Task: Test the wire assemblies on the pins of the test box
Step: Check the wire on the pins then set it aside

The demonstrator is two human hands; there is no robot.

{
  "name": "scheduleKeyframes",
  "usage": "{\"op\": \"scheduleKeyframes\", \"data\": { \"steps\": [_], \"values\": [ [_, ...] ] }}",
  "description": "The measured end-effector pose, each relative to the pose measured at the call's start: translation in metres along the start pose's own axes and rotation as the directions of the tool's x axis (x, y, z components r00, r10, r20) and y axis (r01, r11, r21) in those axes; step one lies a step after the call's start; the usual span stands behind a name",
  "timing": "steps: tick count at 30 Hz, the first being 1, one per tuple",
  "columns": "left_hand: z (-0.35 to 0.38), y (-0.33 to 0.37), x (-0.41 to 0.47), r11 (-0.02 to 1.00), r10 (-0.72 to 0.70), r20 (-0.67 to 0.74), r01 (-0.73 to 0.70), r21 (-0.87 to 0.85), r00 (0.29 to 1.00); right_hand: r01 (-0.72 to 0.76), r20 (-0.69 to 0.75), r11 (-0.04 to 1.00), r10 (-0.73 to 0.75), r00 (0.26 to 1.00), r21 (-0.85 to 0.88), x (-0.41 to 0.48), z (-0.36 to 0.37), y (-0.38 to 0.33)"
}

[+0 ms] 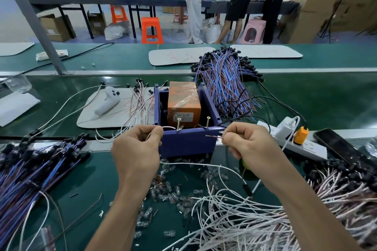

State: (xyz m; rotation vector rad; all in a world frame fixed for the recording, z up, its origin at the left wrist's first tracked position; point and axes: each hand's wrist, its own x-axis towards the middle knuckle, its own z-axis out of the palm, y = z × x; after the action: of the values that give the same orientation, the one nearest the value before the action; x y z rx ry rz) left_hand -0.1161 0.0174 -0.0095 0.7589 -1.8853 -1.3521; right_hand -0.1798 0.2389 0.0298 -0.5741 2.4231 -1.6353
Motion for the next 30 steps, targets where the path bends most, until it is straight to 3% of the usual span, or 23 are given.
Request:
{"op": "scheduleKeyframes", "data": {
  "steps": [8,15,30],
  "values": [
    [0.005,-0.002,0.000,1.000,-0.014,-0.065,0.016,0.020,0.998,-0.010,0.006,1.000,0.010,1.000,-0.007,0.003,0.002,0.004],
    [0.008,-0.001,0.000,1.000,-0.015,-0.047,0.015,0.001,0.999,0.001,-0.071,0.989,-0.012,0.997,-0.145,0.011,0.000,0.003],
    [0.014,-0.006,0.003,0.999,-0.025,-0.054,0.024,-0.034,0.998,0.011,-0.064,0.957,-0.031,0.997,-0.291,0.019,0.001,0.001]
  ]
}}
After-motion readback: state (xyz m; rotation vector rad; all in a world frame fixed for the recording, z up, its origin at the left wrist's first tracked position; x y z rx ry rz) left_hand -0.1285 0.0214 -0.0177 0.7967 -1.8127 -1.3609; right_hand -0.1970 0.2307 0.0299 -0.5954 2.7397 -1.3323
